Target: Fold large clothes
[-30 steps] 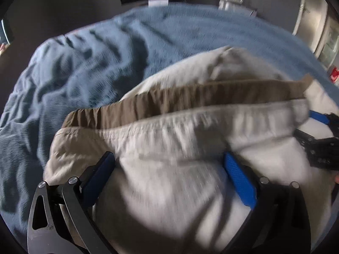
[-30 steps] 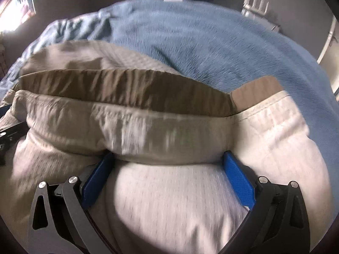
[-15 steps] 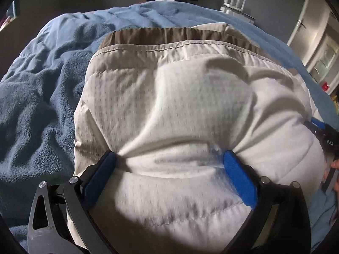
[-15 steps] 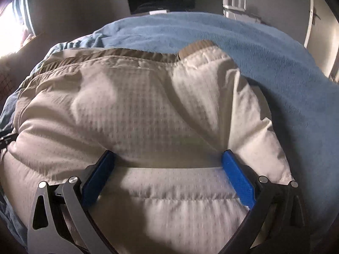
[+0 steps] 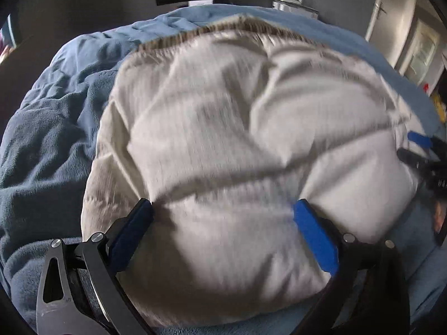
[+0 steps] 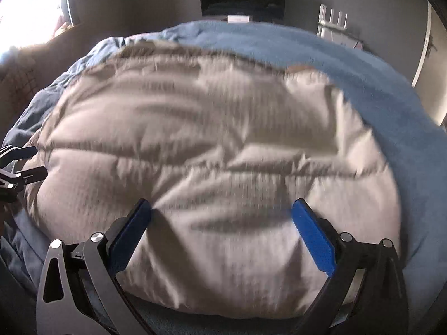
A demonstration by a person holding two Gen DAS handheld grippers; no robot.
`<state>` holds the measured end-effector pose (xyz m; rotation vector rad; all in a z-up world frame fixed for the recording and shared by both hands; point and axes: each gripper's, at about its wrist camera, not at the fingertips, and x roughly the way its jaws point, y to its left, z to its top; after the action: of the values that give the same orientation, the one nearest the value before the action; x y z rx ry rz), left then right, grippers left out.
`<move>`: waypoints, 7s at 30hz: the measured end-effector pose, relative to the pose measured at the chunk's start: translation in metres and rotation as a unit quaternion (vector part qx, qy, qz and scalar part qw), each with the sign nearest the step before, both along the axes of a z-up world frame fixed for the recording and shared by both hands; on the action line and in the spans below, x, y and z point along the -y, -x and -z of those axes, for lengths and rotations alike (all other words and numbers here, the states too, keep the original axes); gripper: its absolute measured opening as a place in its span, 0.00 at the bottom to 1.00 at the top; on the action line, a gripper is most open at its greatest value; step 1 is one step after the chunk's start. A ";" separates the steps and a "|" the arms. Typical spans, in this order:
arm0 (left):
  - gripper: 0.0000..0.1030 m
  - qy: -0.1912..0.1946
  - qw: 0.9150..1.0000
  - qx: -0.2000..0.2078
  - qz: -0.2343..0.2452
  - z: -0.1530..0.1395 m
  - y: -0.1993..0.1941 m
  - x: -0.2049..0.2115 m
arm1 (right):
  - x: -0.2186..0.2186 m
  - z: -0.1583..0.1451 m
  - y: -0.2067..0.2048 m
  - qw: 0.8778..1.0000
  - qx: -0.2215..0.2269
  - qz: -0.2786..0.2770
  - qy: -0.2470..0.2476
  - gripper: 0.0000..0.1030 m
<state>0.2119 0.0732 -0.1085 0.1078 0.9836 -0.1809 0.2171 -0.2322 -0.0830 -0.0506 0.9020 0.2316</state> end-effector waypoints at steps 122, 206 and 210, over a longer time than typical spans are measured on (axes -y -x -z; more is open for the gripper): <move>0.94 0.038 0.999 0.031 -0.015 -0.089 0.017 -0.022 | 0.035 -0.079 0.056 0.997 0.080 -0.001 0.000 0.94; 0.94 -0.001 0.997 0.052 -0.065 -0.095 0.202 0.092 | 0.029 -0.067 0.206 0.997 0.041 0.041 0.049 0.94; 0.94 0.005 0.997 0.047 -0.058 -0.095 0.201 0.092 | 0.029 -0.066 0.206 0.997 0.041 0.040 0.049 0.94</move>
<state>0.0110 -0.0192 -0.0139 0.0492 0.8932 -0.0735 0.0110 -0.2614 -0.0166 -0.1140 0.8315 0.1097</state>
